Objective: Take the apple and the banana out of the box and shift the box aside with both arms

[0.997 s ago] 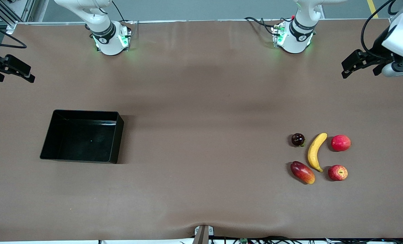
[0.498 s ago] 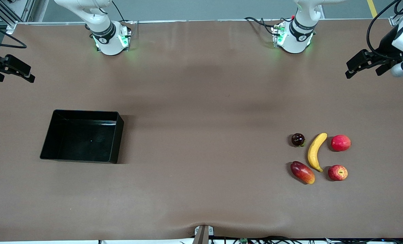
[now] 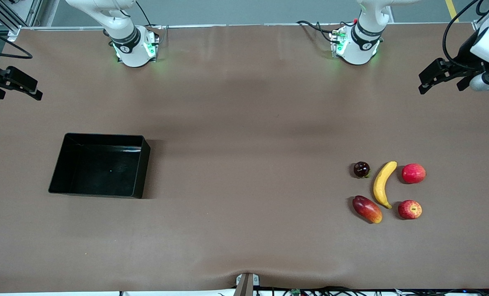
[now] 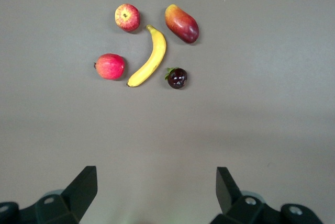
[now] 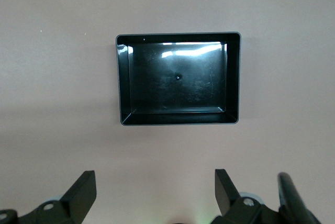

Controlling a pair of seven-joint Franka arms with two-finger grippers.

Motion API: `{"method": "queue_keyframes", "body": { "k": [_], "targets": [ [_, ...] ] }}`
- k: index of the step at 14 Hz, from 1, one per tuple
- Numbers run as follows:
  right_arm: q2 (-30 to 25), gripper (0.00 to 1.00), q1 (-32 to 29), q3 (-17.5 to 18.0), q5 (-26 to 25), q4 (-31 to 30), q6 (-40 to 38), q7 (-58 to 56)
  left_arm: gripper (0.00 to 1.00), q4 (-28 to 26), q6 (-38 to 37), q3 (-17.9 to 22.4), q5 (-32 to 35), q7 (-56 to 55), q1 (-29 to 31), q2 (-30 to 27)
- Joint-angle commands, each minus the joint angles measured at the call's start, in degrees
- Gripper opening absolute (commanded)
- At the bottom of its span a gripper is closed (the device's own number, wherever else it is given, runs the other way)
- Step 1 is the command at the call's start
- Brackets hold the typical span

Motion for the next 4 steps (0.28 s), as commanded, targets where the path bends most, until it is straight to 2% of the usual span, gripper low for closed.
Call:
{"method": "queue_keyframes", "body": {
  "k": [1, 4],
  "targets": [
    [0.6, 1.0, -0.8, -0.1, -0.1, 1.2, -0.8, -0.1, 1.0, 0.7, -0.4, 0.0, 0.5, 1.2, 0.6, -0.9],
    [0.6, 1.0, -0.8, -0.1, -0.1, 1.1, -0.8, 0.0, 1.0, 1.3, -0.4, 0.2, 0.6, 3.4, 0.8, -0.3]
  ]
}}
